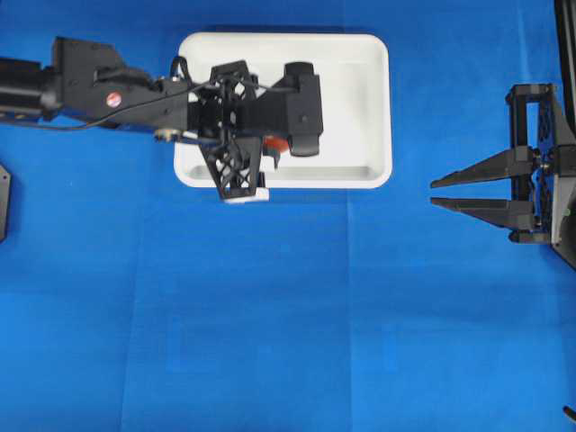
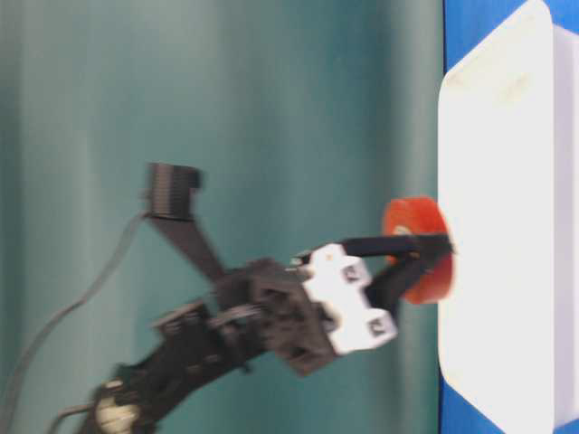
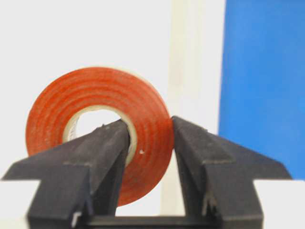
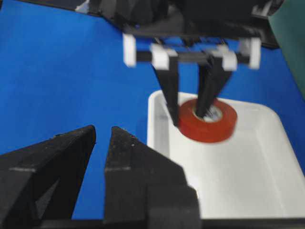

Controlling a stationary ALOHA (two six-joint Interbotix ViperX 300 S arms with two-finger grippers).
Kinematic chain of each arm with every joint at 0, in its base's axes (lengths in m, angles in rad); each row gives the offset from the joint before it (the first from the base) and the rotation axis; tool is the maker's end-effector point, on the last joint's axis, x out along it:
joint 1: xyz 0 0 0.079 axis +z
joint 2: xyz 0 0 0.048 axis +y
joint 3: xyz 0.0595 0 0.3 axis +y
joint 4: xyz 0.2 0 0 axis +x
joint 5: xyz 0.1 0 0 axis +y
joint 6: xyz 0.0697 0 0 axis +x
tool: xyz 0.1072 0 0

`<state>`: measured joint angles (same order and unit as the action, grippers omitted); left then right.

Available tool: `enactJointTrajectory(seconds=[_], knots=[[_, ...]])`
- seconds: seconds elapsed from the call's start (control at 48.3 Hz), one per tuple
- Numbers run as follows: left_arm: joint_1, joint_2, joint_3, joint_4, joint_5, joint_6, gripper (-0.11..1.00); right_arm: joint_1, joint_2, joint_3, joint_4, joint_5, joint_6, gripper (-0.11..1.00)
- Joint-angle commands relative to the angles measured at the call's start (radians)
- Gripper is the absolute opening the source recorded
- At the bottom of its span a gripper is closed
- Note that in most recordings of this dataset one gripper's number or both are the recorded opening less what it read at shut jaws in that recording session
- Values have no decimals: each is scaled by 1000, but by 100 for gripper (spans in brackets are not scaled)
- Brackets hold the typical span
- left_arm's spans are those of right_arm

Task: Place one roll of tape in the white case with the left arm.
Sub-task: 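Lift the tape roll and carry it over the white tray, then lower the tape into the tray and open the left gripper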

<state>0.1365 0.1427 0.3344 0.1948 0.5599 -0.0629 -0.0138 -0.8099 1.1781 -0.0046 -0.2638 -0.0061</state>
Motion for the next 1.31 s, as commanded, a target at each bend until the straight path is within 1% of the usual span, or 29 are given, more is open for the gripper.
enactJointTrajectory(seconds=[0.0,0.124,0.269,0.435,0.642,0.663,0.808,0.87,0.891,1.015,1.16,1.285], knots=[[37,17,8,-6,-75,6,26,0,6,-9,3,-5,2,-11],[58,66,20,-6,-147,9,26,0,9,-9,5,-5,2,-11],[74,126,20,-6,-202,11,26,0,15,-9,5,-5,2,-11],[86,169,15,-6,-218,9,26,0,20,-8,6,-5,2,-11],[86,153,0,-6,-213,6,26,0,23,-8,6,-3,2,-11],[87,150,2,-6,-212,6,30,0,25,-8,6,-3,2,-11],[87,100,12,-6,-209,6,73,0,25,-9,6,0,3,-11],[86,71,20,-6,-204,8,86,0,25,-9,6,0,3,-11],[87,60,21,-6,-202,8,87,0,25,-9,6,0,3,-11],[87,-11,35,-6,-187,6,81,0,25,-9,6,0,3,-11],[77,-123,69,-6,-172,-2,81,0,23,-11,6,0,3,-11],[58,-224,118,-6,-186,-3,80,0,25,-9,6,0,3,-11]])
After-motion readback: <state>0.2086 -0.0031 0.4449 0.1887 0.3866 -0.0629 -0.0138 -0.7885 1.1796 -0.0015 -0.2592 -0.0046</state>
